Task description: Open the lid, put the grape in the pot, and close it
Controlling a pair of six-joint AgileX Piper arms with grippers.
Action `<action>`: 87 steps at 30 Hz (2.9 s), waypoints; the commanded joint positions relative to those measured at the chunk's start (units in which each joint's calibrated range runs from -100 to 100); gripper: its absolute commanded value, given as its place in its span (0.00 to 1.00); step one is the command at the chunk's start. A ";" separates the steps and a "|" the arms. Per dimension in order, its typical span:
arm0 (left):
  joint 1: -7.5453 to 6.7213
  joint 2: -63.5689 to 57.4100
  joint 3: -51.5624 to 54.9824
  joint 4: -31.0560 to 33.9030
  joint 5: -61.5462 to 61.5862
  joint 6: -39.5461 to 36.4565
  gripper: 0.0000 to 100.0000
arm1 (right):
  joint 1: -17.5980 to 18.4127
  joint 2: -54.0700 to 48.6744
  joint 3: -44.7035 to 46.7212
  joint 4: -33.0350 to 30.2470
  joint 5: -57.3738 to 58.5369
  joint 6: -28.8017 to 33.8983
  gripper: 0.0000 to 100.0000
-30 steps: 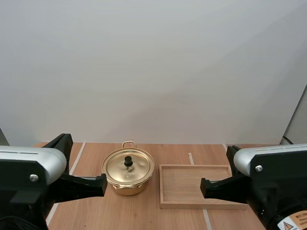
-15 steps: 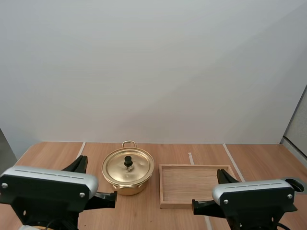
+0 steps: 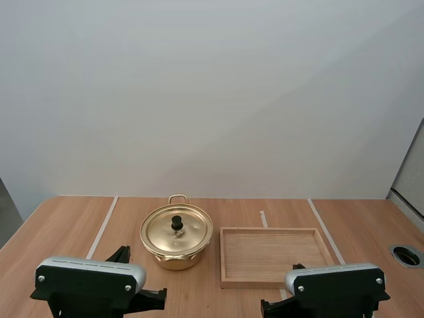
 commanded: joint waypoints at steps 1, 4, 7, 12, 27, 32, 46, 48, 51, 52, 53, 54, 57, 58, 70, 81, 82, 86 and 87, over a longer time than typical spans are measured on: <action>0.15 -0.17 0.24 0.36 3.40 -2.56 0.00 | -0.28 -0.40 0.00 0.35 2.53 1.28 0.00; 0.17 -0.17 0.24 0.49 8.26 -3.26 0.00 | -0.56 -0.40 0.00 0.35 2.53 2.36 0.00; 0.17 -0.17 0.24 0.49 9.56 -3.24 0.00 | -0.56 -0.40 0.00 0.35 2.53 2.36 0.00; 0.17 -0.17 0.24 0.49 9.57 -3.90 0.00 | -0.55 -0.40 0.00 0.35 2.94 2.36 0.00; 0.32 -0.17 0.24 0.57 7.00 -3.49 0.00 | -0.55 -0.40 0.00 0.35 3.11 2.36 0.00; 0.32 -0.17 0.24 0.57 7.00 -3.49 0.00 | -0.55 -0.40 0.00 0.35 3.11 2.36 0.00; 0.32 -0.17 0.24 0.57 7.00 -3.49 0.00 | -0.55 -0.40 0.00 0.35 3.11 2.36 0.00; 0.32 -0.17 0.24 0.57 7.00 -3.49 0.00 | -0.55 -0.40 0.00 0.35 3.11 2.36 0.00; 0.32 -0.17 0.24 0.57 7.00 -3.49 0.00 | -0.55 -0.40 0.00 0.35 3.11 2.36 0.00; 0.32 -0.17 0.24 0.57 7.00 -3.49 0.00 | -0.55 -0.40 0.00 0.35 3.11 2.36 0.00; 0.32 -0.17 0.24 0.57 7.00 -3.49 0.00 | -0.55 -0.40 0.00 0.35 3.11 2.36 0.00; 0.32 -0.17 0.24 0.57 7.00 -3.49 0.00 | -0.55 -0.40 0.00 0.35 3.11 2.36 0.00; 0.32 -0.17 0.24 0.57 7.00 -3.49 0.00 | -0.55 -0.40 0.00 0.35 3.11 2.36 0.00; 0.32 -0.17 0.24 0.57 7.00 -3.49 0.00 | -0.55 -0.40 0.00 0.35 3.11 2.36 0.00; 0.32 -0.17 0.24 0.57 7.00 -3.49 0.00 | -0.55 -0.40 0.00 0.35 3.11 2.36 0.00; 0.32 -0.17 0.24 0.57 7.00 -3.49 0.00 | -0.55 -0.40 0.00 0.35 3.11 2.36 0.00; 0.32 -0.17 0.24 0.57 7.00 -3.49 0.00 | -0.55 -0.40 0.00 0.35 3.11 2.36 0.00; 0.32 -0.17 0.24 0.57 7.00 -3.49 0.00 | -0.55 -0.40 0.00 0.35 3.11 2.36 0.00; 0.32 -0.17 0.24 0.57 7.00 -3.49 0.00 | -0.55 -0.40 0.00 0.35 3.11 2.36 0.00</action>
